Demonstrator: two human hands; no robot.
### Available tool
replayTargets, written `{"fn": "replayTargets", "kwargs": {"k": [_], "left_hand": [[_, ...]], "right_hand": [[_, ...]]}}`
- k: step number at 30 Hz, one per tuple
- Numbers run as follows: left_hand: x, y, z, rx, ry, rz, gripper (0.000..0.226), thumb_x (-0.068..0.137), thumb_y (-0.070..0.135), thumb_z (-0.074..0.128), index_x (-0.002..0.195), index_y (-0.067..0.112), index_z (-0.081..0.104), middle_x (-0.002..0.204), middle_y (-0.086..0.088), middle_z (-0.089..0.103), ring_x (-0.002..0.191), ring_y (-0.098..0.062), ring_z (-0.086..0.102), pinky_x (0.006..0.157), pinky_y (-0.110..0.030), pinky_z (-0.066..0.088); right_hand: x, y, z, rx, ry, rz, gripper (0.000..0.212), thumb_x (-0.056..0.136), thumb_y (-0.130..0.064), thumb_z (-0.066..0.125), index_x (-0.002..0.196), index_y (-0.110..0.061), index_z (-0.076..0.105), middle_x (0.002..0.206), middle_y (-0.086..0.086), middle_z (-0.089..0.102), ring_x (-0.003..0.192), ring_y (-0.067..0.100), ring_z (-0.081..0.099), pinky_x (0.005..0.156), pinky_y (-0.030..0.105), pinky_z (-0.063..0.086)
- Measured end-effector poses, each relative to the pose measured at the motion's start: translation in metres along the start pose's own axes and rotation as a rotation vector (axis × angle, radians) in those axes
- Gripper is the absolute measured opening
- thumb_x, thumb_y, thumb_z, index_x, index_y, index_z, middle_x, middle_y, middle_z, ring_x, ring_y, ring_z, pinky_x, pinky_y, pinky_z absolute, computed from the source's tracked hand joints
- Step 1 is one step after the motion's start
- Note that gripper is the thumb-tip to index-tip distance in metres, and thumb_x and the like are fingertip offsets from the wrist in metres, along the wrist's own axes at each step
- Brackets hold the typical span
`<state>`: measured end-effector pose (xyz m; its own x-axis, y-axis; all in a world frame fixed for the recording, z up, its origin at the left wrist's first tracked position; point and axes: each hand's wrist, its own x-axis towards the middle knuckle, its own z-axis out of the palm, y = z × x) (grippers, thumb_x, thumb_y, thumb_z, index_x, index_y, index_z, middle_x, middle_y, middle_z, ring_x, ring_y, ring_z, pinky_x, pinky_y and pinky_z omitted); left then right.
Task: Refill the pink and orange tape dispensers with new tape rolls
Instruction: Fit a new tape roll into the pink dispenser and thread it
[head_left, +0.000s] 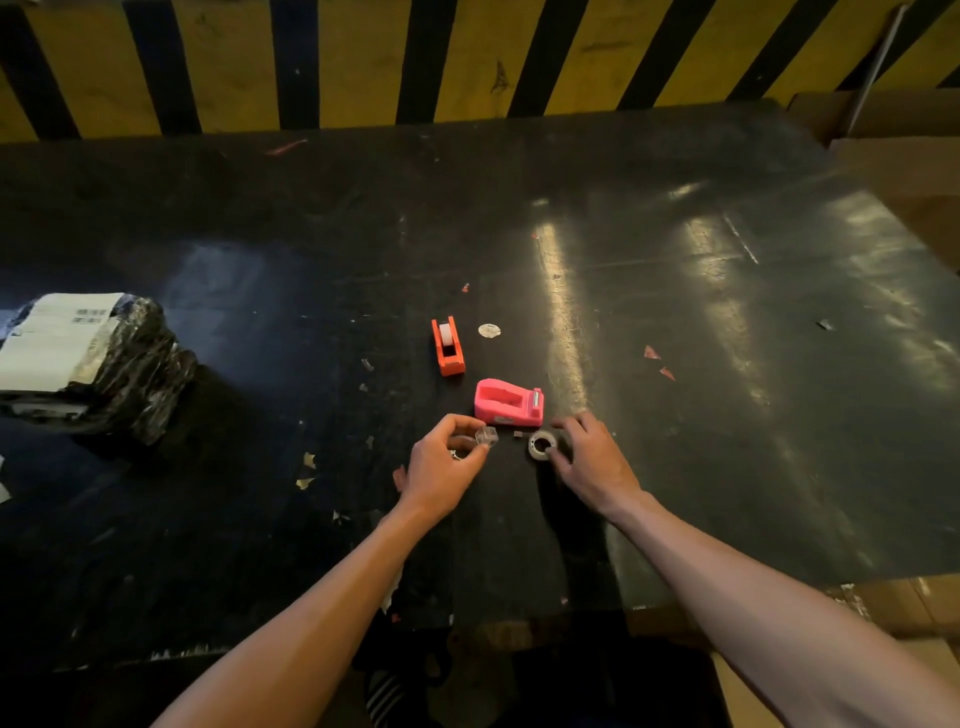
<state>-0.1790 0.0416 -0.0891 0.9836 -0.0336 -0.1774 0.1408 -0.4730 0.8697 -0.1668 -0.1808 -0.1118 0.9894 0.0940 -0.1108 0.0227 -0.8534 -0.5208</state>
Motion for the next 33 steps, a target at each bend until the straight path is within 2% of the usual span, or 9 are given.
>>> {"fn": "replayTargets", "kwargs": {"k": [3, 6, 12, 15, 20, 25, 27, 30, 33], "left_hand": [[-0.002, 0.0, 0.0, 0.005, 0.034, -0.006, 0.023, 0.09, 0.019, 0.073, 0.104, 0.033, 0.062, 0.101, 0.012, 0.068, 0.095, -0.004, 0.068, 0.082, -0.028, 0.058], [-0.003, -0.005, -0.003, 0.038, 0.039, -0.007, 0.021, 0.088, 0.025, 0.075, 0.101, 0.037, 0.062, 0.099, 0.013, 0.07, 0.091, -0.003, 0.069, 0.08, -0.032, 0.06], [-0.005, -0.006, -0.01, 0.082, 0.021, 0.033, 0.029, 0.091, 0.016, 0.071, 0.116, 0.026, 0.063, 0.109, 0.01, 0.067, 0.093, 0.0, 0.066, 0.079, -0.022, 0.059], [-0.003, -0.005, -0.012, 0.057, 0.019, 0.008, 0.031, 0.091, 0.014, 0.071, 0.12, 0.023, 0.063, 0.11, 0.009, 0.066, 0.093, 0.0, 0.066, 0.076, -0.016, 0.054], [0.003, -0.011, -0.009, -0.057, 0.047, -0.089, 0.026, 0.09, 0.02, 0.073, 0.114, 0.028, 0.066, 0.106, 0.007, 0.071, 0.095, -0.005, 0.068, 0.088, -0.033, 0.059], [0.005, -0.009, -0.008, -0.146, 0.051, -0.146, 0.025, 0.088, 0.023, 0.074, 0.106, 0.037, 0.064, 0.107, 0.009, 0.07, 0.101, -0.006, 0.067, 0.097, -0.044, 0.055], [0.005, -0.007, -0.008, -0.16, 0.034, -0.153, 0.025, 0.088, 0.023, 0.074, 0.103, 0.04, 0.063, 0.107, 0.011, 0.07, 0.101, -0.005, 0.067, 0.098, -0.046, 0.054], [0.004, -0.002, -0.007, -0.166, 0.018, -0.145, 0.025, 0.088, 0.023, 0.074, 0.102, 0.041, 0.063, 0.108, 0.012, 0.07, 0.102, -0.006, 0.068, 0.099, -0.047, 0.053], [0.002, 0.008, -0.008, -0.159, -0.01, -0.063, 0.024, 0.09, 0.016, 0.071, 0.108, 0.032, 0.065, 0.111, 0.006, 0.07, 0.101, -0.006, 0.068, 0.093, -0.039, 0.058]], "right_hand": [[0.009, -0.013, 0.008, 0.034, -0.09, 0.084, 0.053, 0.089, -0.034, 0.068, 0.137, -0.018, 0.051, 0.131, 0.007, 0.05, 0.122, 0.026, 0.052, 0.101, 0.038, 0.047], [0.014, -0.023, 0.016, 0.073, -0.094, 0.183, 0.059, 0.088, -0.035, 0.07, 0.138, -0.016, 0.047, 0.135, 0.009, 0.048, 0.124, 0.028, 0.052, 0.101, 0.038, 0.047], [0.015, -0.025, 0.018, 0.139, -0.101, 0.233, 0.043, 0.091, -0.027, 0.065, 0.13, -0.011, 0.055, 0.128, 0.009, 0.049, 0.115, 0.025, 0.057, 0.096, 0.03, 0.044], [0.01, -0.024, 0.016, 0.308, -0.102, 0.2, 0.035, 0.09, -0.026, 0.066, 0.124, -0.018, 0.06, 0.12, 0.006, 0.051, 0.107, 0.019, 0.058, 0.092, 0.024, 0.043], [-0.003, -0.028, 0.009, 0.658, -0.085, 0.192, 0.028, 0.089, -0.022, 0.069, 0.116, -0.03, 0.063, 0.115, 0.001, 0.06, 0.099, 0.02, 0.065, 0.088, 0.04, 0.057], [-0.009, -0.039, -0.002, 1.211, -0.11, 0.368, 0.032, 0.088, 0.003, 0.06, 0.113, -0.017, 0.065, 0.118, 0.012, 0.062, 0.1, 0.031, 0.065, 0.086, 0.041, 0.056], [-0.008, -0.043, -0.008, 1.413, -0.11, 0.467, 0.024, 0.093, 0.0, 0.052, 0.107, -0.014, 0.065, 0.11, 0.016, 0.066, 0.093, 0.031, 0.065, 0.083, 0.041, 0.054], [-0.008, -0.045, -0.015, 1.513, -0.143, 0.498, 0.009, 0.096, -0.013, 0.058, 0.098, -0.018, 0.065, 0.101, 0.014, 0.07, 0.088, 0.031, 0.066, 0.076, 0.038, 0.055], [-0.009, -0.045, -0.016, 1.521, -0.196, 0.45, 0.014, 0.092, -0.011, 0.064, 0.103, -0.018, 0.063, 0.111, 0.016, 0.067, 0.097, 0.035, 0.064, 0.072, 0.035, 0.056]]}}
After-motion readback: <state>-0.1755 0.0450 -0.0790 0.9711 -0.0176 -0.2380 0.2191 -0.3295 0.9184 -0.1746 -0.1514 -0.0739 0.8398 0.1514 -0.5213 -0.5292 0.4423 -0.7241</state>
